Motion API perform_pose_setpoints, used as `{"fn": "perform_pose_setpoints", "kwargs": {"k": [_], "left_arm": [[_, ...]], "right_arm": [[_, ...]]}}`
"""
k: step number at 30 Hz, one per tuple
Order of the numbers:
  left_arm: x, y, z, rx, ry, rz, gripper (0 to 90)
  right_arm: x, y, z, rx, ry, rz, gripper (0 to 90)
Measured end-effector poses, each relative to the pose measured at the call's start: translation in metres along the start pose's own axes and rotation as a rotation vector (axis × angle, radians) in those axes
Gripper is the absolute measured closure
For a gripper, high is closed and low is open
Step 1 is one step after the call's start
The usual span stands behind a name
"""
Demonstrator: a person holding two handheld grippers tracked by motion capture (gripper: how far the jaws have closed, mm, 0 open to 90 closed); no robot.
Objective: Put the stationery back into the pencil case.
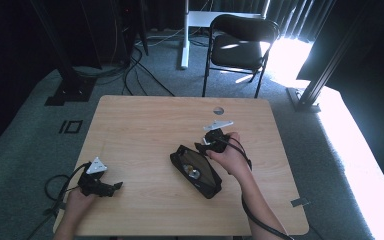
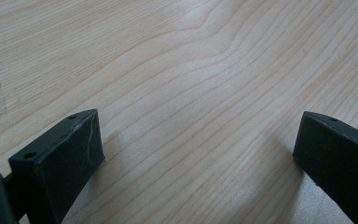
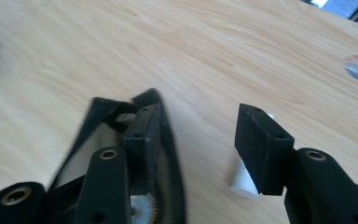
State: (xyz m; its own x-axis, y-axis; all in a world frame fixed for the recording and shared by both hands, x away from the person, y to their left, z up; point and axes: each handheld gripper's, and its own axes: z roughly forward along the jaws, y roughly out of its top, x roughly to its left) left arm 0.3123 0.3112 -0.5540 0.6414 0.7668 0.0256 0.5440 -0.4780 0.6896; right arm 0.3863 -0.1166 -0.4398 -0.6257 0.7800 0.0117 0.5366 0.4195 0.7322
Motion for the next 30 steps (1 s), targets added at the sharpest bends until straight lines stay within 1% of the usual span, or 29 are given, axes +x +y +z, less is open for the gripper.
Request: {"fn": "perform_pose_setpoints", "kwargs": {"k": [3,5,10,16,21,23,26,28,30], "left_arm": [[0.000,0.000,0.000,0.000,0.001,0.000,1.6],[0.000,0.000,0.000,-0.001,0.000,-0.002,1.6],[0.000,0.000,0.000,-0.001,0.000,-0.002,1.6],[0.000,0.000,0.000,0.000,0.000,-0.002,1.6],[0.000,0.000,0.000,0.000,0.000,-0.002,1.6],[0.000,0.000,0.000,0.000,0.000,-0.002,1.6],[0.000,0.000,0.000,0.000,0.000,-0.002,1.6],[0.000,0.000,0.000,0.000,0.000,-0.001,1.6],[0.000,0.000,0.000,0.000,0.000,-0.002,1.6]], "right_arm": [[-0.009,0.000,0.005,-0.014,-0.029,0.025,49.9],[-0.013,0.000,0.009,-0.015,-0.038,0.031,49.8],[-0.025,-0.001,0.025,0.017,-0.068,0.051,49.7],[-0.037,-0.002,0.042,0.023,-0.106,0.080,48.5],[-0.044,-0.004,0.060,0.069,-0.116,0.095,46.2],[-0.046,-0.005,0.066,0.070,-0.113,0.110,46.3],[-0.048,-0.008,0.074,0.090,-0.139,0.103,46.4],[-0.050,-0.009,0.079,0.100,-0.145,0.112,46.4],[-0.051,-0.012,0.086,0.122,-0.146,0.118,46.3]]}}
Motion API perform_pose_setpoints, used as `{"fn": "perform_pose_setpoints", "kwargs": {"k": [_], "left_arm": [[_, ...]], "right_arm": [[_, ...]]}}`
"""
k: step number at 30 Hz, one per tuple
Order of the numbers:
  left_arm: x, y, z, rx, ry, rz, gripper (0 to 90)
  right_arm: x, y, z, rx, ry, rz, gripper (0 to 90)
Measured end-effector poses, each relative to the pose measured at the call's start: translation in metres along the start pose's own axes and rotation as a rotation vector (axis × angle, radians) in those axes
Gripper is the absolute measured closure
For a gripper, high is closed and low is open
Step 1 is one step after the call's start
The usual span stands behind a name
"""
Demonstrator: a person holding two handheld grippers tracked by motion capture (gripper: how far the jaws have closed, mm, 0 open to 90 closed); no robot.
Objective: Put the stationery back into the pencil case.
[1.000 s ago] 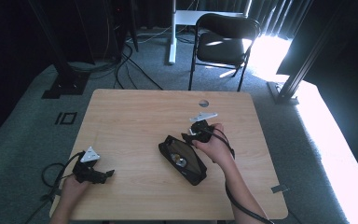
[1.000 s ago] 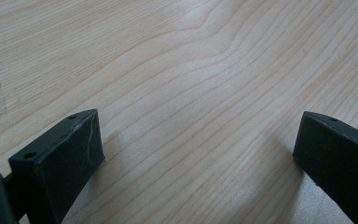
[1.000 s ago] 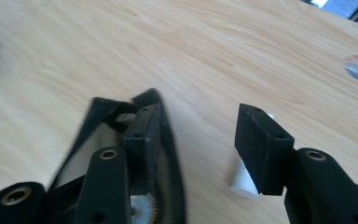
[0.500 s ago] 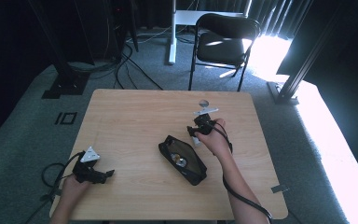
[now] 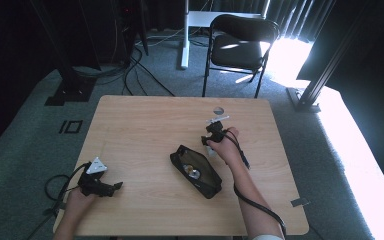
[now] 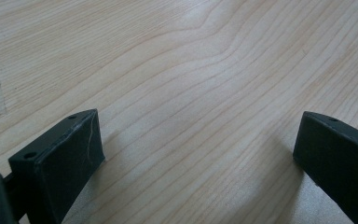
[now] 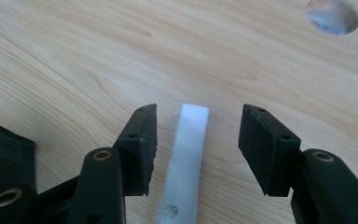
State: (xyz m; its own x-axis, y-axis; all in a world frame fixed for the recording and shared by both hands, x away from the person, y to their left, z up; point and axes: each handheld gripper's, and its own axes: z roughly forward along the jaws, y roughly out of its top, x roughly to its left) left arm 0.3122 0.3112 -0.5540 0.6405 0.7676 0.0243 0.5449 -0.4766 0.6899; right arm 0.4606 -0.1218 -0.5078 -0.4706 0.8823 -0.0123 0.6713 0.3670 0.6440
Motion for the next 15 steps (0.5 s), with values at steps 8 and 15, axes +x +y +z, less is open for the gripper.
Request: {"fn": "perform_pose_setpoints", "kwargs": {"k": [8,15], "left_arm": [[0.000,0.000,0.000,0.000,0.000,0.000,1.6],[0.000,0.000,0.000,0.000,0.000,0.000,1.6]], "right_arm": [[0.000,-0.008,0.021,0.065,-0.008,0.002,49.6],[0.000,-0.008,0.025,0.073,-0.009,-0.011,57.9]]}}
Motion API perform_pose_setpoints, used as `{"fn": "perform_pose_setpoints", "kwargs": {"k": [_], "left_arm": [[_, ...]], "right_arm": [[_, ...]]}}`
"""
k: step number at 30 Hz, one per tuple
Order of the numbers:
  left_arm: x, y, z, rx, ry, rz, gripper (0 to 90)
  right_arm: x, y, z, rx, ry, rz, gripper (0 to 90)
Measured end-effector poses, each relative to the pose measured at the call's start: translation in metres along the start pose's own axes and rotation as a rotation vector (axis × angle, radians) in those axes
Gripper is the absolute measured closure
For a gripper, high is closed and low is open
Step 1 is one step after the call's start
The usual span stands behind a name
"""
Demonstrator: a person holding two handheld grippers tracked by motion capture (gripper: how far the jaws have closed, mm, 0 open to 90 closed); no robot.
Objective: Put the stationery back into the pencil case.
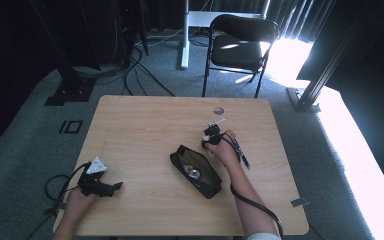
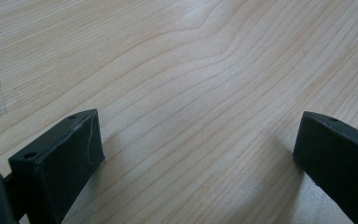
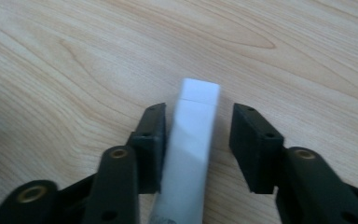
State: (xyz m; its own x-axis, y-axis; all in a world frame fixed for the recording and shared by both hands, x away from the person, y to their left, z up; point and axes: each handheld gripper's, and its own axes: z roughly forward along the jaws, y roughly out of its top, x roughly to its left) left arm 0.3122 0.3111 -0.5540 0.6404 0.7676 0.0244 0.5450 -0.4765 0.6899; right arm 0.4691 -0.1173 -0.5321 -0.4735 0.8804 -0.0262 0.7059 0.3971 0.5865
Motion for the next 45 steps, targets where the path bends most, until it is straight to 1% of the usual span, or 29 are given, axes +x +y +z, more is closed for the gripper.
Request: {"fn": "perform_pose_setpoints", "kwargs": {"k": [1,3,4,7,9,11,13,15,16,19,20,23,26,29,30,31,32,33,34,35,36,37,38,39,40,41,42,44,45], "left_arm": [[0.000,0.000,0.000,0.000,0.000,0.001,1.6],[0.000,0.000,0.000,0.000,0.000,0.000,1.6],[0.000,0.000,0.000,0.001,0.000,0.001,1.6],[0.000,0.000,0.000,0.001,0.000,0.000,1.6],[0.000,0.000,0.000,0.000,0.000,0.000,1.6],[0.000,0.000,0.000,0.000,0.000,0.000,1.6],[0.000,0.000,0.000,0.000,0.000,0.000,1.6],[0.000,0.000,0.000,0.000,0.000,0.000,1.6],[0.000,0.000,0.000,0.000,0.000,0.000,1.6],[0.000,0.000,0.000,0.000,0.000,0.000,1.6],[0.000,0.000,0.000,0.000,0.000,0.000,1.6],[0.000,0.000,0.000,0.000,0.000,0.000,1.6],[0.000,0.000,0.000,0.001,0.001,0.001,1.6],[0.000,0.000,0.000,0.001,0.000,0.001,1.6],[0.000,0.000,0.000,0.000,0.000,0.000,1.6],[0.000,0.000,0.000,0.000,0.000,0.000,1.6],[0.000,0.000,0.000,0.000,0.000,0.000,1.6],[0.000,0.000,0.000,0.000,0.000,0.000,1.6],[0.000,0.000,0.000,0.000,0.000,0.000,1.6],[0.000,0.000,0.000,0.000,0.000,0.001,1.6],[0.000,0.000,0.000,0.000,0.000,0.000,1.6],[0.000,0.000,0.000,0.000,0.000,0.000,1.6],[0.000,0.000,0.000,0.000,0.000,0.001,1.6],[0.000,0.000,0.000,0.000,-0.001,0.000,1.6],[0.000,0.000,0.000,0.000,0.000,0.002,1.6],[0.000,0.000,0.000,0.000,0.000,0.001,1.6],[0.000,0.000,0.000,0.000,0.000,0.002,1.6],[0.000,0.000,0.000,0.000,0.000,0.001,1.6],[0.000,0.000,0.000,0.000,0.000,0.002,1.6]], "right_arm": [[0.000,0.000,0.000,0.003,0.002,0.004,58.3],[-0.001,0.000,0.000,0.001,0.013,0.029,59.6],[-0.001,-0.001,0.001,-0.012,0.012,0.030,61.2],[-0.001,-0.003,0.000,-0.021,0.005,0.039,70.2],[-0.001,-0.003,-0.001,-0.010,0.003,0.039,70.7],[-0.002,-0.002,-0.003,0.010,0.015,0.063,70.8],[-0.004,-0.002,-0.005,0.010,0.024,0.074,70.8],[-0.006,-0.002,-0.010,0.000,0.021,0.074,70.8],[-0.007,-0.002,-0.013,-0.004,0.031,0.071,70.8],[-0.010,-0.001,-0.024,-0.026,0.034,0.071,70.8],[-0.011,0.000,-0.028,-0.038,0.044,0.071,70.8],[-0.011,0.001,-0.041,-0.045,0.042,0.053,70.8],[-0.008,0.001,-0.052,-0.052,0.060,0.053,70.8],[-0.002,0.001,-0.065,-0.063,0.078,0.044,70.8],[-0.001,0.001,-0.069,-0.079,0.081,0.035,70.8],[0.002,0.002,-0.075,-0.076,0.093,0.030,70.8],[0.005,0.002,-0.080,-0.097,0.098,0.026,70.8],[0.007,0.002,-0.085,-0.110,0.100,0.019,70.8],[0.011,0.002,-0.090,-0.109,0.106,0.006,70.8],[0.013,0.002,-0.094,-0.127,0.113,0.002,70.8],[0.018,0.002,-0.100,-0.144,0.129,-0.009,70.8],[0.021,0.002,-0.104,-0.145,0.140,-0.020,70.8],[0.025,0.002,-0.109,-0.169,0.143,-0.025,70.8],[0.029,0.002,-0.113,-0.181,0.151,-0.037,70.8],[0.033,0.002,-0.117,-0.185,0.168,-0.045,70.8],[0.038,0.001,-0.121,-0.205,0.181,-0.052,70.8],[0.042,0.000,-0.123,-0.199,0.190,-0.065,70.8],[0.049,-0.002,-0.125,-0.200,0.215,-0.074,70.8],[0.052,-0.003,-0.125,-0.182,0.219,-0.091,70.8]]}}
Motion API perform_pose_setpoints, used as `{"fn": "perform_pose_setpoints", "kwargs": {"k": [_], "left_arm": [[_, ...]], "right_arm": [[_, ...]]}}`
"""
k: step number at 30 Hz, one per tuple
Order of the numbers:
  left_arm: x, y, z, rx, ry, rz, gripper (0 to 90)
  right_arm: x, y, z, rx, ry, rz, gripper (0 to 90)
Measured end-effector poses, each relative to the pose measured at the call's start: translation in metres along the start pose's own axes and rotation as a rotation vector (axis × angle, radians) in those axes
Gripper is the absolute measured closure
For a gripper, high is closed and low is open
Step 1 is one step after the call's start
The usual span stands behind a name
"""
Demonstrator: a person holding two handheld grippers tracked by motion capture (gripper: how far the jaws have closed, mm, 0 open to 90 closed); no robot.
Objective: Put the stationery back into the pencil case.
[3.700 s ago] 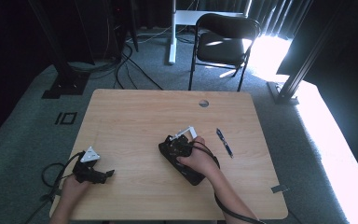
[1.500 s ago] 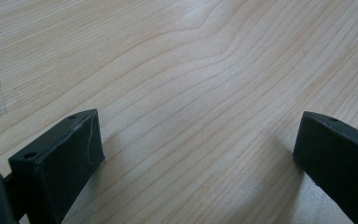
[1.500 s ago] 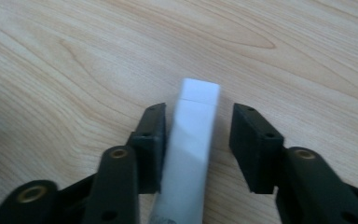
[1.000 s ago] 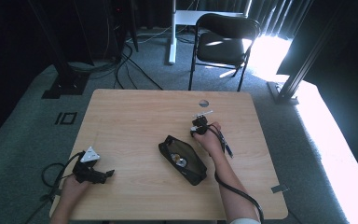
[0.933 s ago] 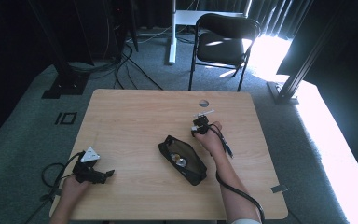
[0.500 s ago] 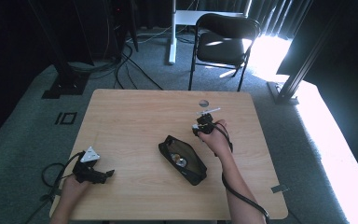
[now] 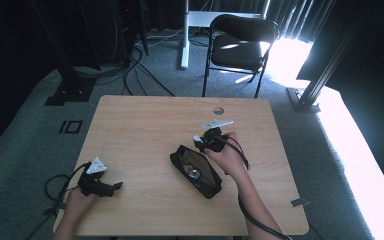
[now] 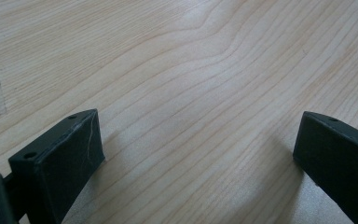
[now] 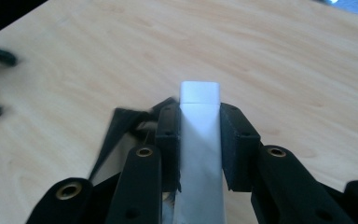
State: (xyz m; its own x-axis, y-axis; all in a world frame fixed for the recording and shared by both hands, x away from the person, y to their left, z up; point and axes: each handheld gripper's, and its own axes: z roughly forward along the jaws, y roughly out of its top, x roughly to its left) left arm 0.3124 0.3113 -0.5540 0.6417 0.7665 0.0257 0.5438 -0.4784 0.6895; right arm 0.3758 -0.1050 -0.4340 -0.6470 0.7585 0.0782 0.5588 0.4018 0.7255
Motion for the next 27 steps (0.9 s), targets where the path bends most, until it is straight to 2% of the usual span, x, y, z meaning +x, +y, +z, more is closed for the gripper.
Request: {"fn": "perform_pose_setpoints", "kwargs": {"k": [4,7,16,27], "left_arm": [[0.000,0.000,0.000,-0.001,0.000,-0.001,1.6],[0.000,0.000,0.000,-0.001,0.000,-0.002,1.6],[0.000,0.000,0.000,-0.001,0.000,-0.001,1.6],[0.000,0.000,0.000,-0.001,0.000,-0.002,1.6]], "right_arm": [[0.012,-0.006,0.004,0.019,0.038,-0.010,70.8],[0.019,-0.011,0.010,0.050,0.040,-0.032,70.8],[0.028,-0.018,0.034,0.158,0.025,-0.057,70.8],[0.033,-0.026,0.055,0.220,0.028,-0.089,70.8]]}}
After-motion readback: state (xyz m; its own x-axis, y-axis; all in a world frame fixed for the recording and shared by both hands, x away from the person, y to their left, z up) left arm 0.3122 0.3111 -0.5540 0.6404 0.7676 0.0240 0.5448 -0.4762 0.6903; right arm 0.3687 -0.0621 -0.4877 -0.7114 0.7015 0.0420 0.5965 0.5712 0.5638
